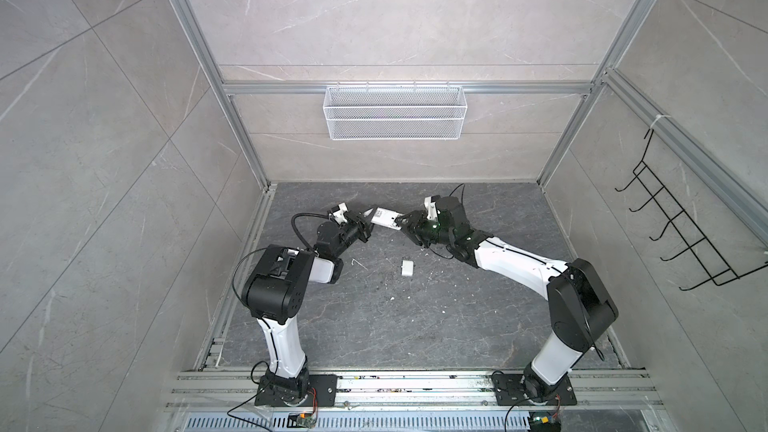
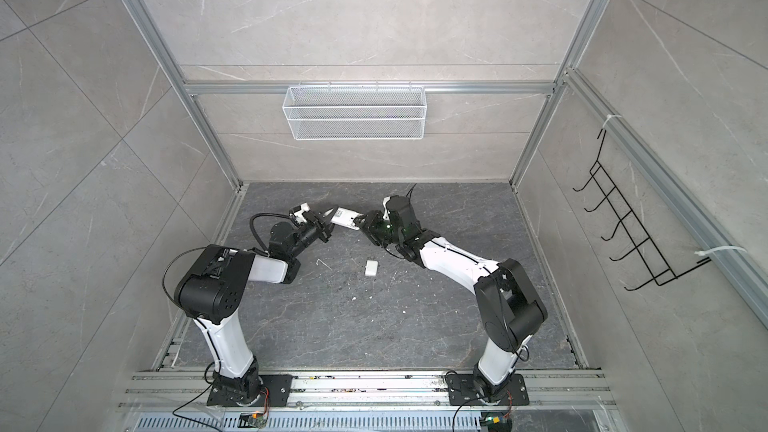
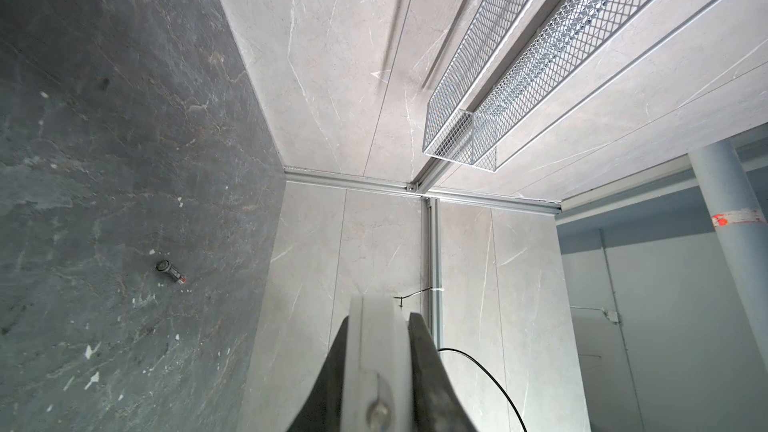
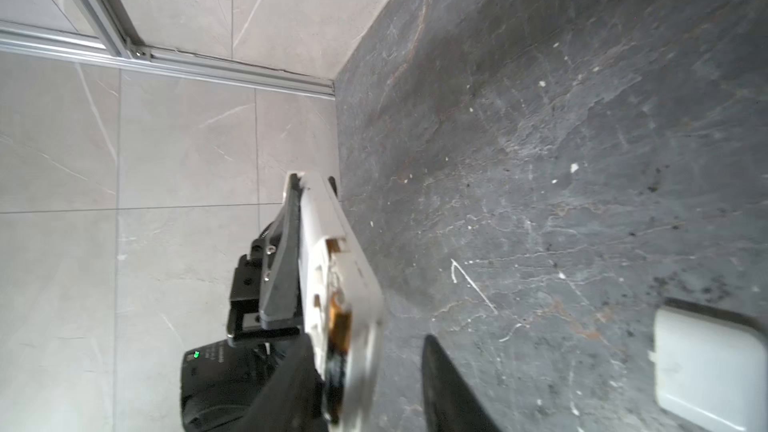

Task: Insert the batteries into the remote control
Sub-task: 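Release the battery and move the right gripper to the black-and-red battery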

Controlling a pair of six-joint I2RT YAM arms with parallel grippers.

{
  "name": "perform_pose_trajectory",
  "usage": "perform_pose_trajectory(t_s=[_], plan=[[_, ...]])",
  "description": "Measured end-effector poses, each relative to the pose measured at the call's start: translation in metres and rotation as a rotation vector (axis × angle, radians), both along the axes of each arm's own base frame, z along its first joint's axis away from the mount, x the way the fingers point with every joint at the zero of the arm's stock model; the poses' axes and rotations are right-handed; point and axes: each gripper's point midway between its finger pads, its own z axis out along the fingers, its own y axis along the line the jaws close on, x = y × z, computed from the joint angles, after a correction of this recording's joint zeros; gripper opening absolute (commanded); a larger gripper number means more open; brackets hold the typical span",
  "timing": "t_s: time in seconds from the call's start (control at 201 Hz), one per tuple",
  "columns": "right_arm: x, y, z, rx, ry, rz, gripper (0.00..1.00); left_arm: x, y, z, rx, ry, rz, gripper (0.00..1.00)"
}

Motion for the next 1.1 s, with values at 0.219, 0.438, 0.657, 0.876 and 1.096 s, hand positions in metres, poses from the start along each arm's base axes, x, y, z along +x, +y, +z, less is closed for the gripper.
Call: perform_pose_trajectory(t_s=[0.219,0.438,0.657,0.876,1.096], plan=[[0.007,-0.026,-0.006,-0.079,0.004,0.066,0.70,0.000,0.028,-0.030,0.091,0.003,0.043,0.04],[0.018,-0.045,0.021,-0.325,-0.122,0.111,0.68,-0.026,0.029,-0.074,0.255,-0.013,0.008,0.04],[0.055,-0.074,-0.005,-0.559,-0.116,0.055,0.65,-0.052,0.027,-0.101,0.426,-0.100,-0.053,0.04],[0.074,-0.099,-0.105,-0.679,0.091,0.041,0.58,-0.053,0.015,-0.087,0.444,-0.202,-0.129,0.04],[0.101,-0.113,-0.134,-0.706,0.133,0.058,0.60,-0.055,0.014,-0.086,0.447,-0.218,-0.144,0.04]])
